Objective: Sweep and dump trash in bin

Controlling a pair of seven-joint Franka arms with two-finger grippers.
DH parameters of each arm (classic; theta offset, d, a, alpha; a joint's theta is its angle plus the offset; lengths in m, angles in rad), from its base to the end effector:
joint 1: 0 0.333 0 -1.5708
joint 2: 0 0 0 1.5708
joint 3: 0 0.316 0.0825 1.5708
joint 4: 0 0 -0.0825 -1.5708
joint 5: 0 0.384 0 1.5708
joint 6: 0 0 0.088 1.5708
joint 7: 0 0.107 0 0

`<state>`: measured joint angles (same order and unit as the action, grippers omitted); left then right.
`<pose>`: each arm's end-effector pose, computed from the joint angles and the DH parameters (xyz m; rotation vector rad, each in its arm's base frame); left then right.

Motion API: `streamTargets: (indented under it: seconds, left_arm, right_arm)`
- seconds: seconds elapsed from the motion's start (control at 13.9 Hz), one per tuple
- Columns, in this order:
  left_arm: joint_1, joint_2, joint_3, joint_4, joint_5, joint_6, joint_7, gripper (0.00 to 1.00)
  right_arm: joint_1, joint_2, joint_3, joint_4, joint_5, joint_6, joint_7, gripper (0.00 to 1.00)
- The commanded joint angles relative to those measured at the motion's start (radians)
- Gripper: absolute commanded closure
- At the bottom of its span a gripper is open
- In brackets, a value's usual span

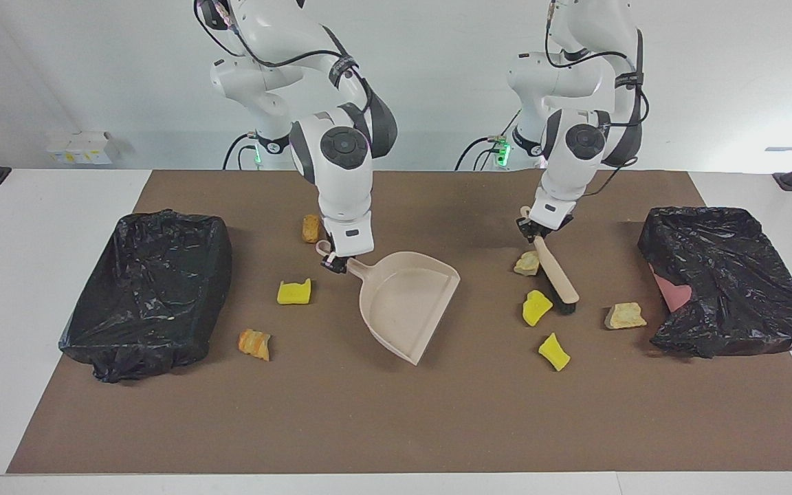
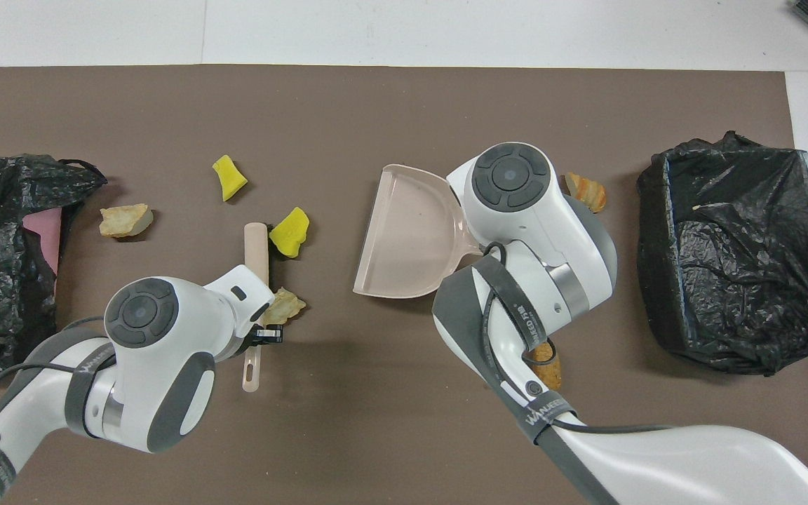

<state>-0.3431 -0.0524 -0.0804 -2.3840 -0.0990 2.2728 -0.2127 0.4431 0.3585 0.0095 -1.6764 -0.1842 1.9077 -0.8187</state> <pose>0.4389 -0.2005 0.3359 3.0836 -0.2230 -0.1200 0.5840 0.2687 0.3856 2.3426 1.8617 -0.2326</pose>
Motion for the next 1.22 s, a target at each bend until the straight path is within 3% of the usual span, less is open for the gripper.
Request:
streamTargets:
  seconds: [0.0,0.22,0.58,0.86,1.15]
  left_arm:
    - [0.001,0.032,0.016,0.074,-0.019,-0.058,0.116,1.0]
    - [0.076,0.034,0.021,0.173,-0.018,-0.159,0.111,1.0]
    - [0.238,0.055,0.021,0.226,0.061,-0.151,0.116,1.0]
    - [0.407,0.078,0.021,0.246,0.159,-0.121,0.241,1.0]
    - [0.519,0.135,0.021,0.244,0.163,-0.055,0.415,1.0]
  right_arm:
    - [0.003,-0.001,0.007,-0.009,-0.04,-0.002,-0.136,1.0]
    - [0.008,-0.016,0.006,-0.031,-0.09,-0.035,-0.236,1.0]
    - [-0.006,-0.03,0.006,-0.088,-0.098,-0.012,-0.373,1.0]
    - [-0.006,-0.033,0.006,-0.114,-0.096,-0.01,-0.263,1.0]
    - [0.023,-0.05,0.006,-0.129,-0.106,-0.009,-0.064,1.0]
